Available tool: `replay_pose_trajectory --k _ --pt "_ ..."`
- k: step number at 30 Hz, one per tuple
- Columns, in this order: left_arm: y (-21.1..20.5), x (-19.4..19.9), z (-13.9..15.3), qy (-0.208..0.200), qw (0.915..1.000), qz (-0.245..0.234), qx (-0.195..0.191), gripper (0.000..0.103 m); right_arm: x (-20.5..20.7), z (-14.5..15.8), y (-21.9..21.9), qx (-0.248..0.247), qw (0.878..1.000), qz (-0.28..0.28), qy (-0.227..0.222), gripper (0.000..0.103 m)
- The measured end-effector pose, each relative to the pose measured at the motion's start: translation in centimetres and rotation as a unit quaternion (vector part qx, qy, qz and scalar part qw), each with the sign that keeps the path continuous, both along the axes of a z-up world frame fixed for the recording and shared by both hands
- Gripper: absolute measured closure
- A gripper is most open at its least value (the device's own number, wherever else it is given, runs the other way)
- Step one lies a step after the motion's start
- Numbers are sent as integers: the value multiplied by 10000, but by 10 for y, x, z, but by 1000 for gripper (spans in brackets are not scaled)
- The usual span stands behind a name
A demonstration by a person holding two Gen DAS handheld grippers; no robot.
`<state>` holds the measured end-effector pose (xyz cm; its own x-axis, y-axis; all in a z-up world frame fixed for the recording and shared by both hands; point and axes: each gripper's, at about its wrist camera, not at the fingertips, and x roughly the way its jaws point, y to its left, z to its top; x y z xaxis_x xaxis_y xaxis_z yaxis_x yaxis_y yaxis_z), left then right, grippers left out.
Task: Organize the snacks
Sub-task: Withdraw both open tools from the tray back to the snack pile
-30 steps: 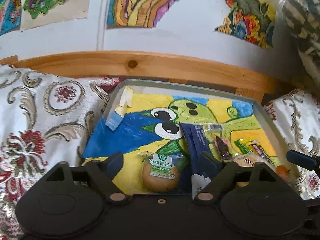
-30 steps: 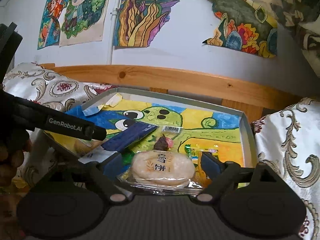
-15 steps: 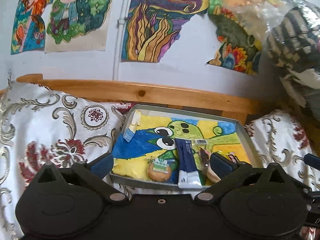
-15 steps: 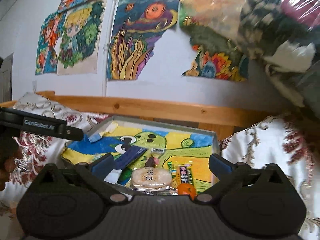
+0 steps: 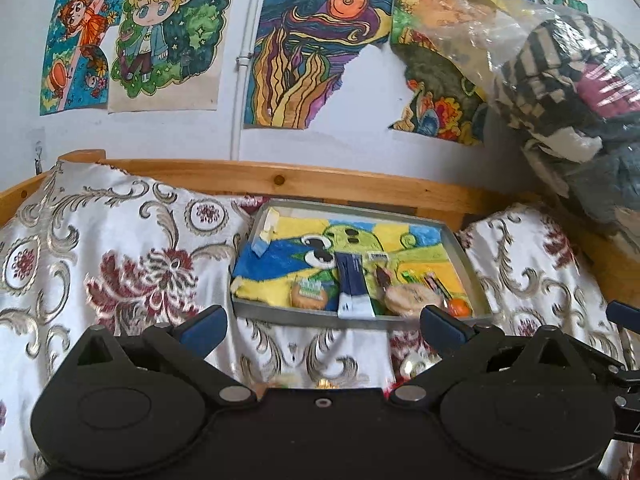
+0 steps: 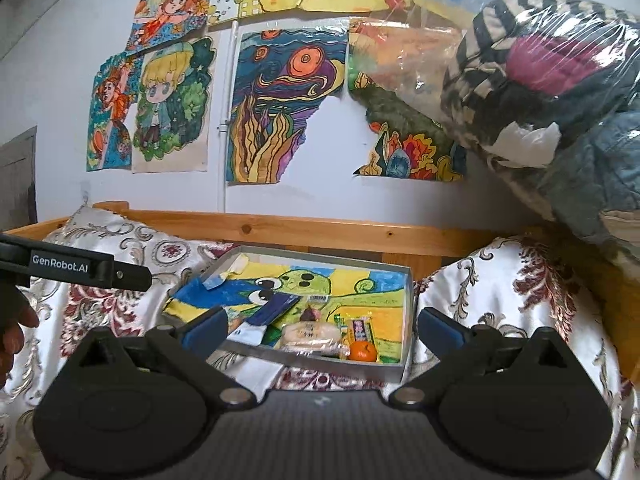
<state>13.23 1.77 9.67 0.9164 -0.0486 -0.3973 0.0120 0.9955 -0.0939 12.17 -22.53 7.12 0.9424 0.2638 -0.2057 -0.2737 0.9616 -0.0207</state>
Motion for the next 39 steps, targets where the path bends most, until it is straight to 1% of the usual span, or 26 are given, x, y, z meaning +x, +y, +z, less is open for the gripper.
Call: replay_pose_trajectory --k 10,19,25,29,35,39 --pt "-2 -45 -31 387 9986 -162 323 1 -46 -12 -4 147 9996 -45 229 0" --pt "6 -64 -63 813 9948 -230 566 1 -68 -42 2 -1 9976 17 691 0" --pt "9 -63 -79 1152 9908 -279 659 1 -69 -61 12 -104 9942 111 1069 0" --pt "11 -58 -87 1349 9870 -418 773 1 -67 -70 19 -202 9909 263 1302 0" --pt "14 -49 -91 1446 9813 -581 1132 1 -58 -84 28 -408 9844 384 1665 0" --pt "18 -40 -95 1531 9782 -630 1256 1 -51 -89 32 -430 9812 416 1836 0"
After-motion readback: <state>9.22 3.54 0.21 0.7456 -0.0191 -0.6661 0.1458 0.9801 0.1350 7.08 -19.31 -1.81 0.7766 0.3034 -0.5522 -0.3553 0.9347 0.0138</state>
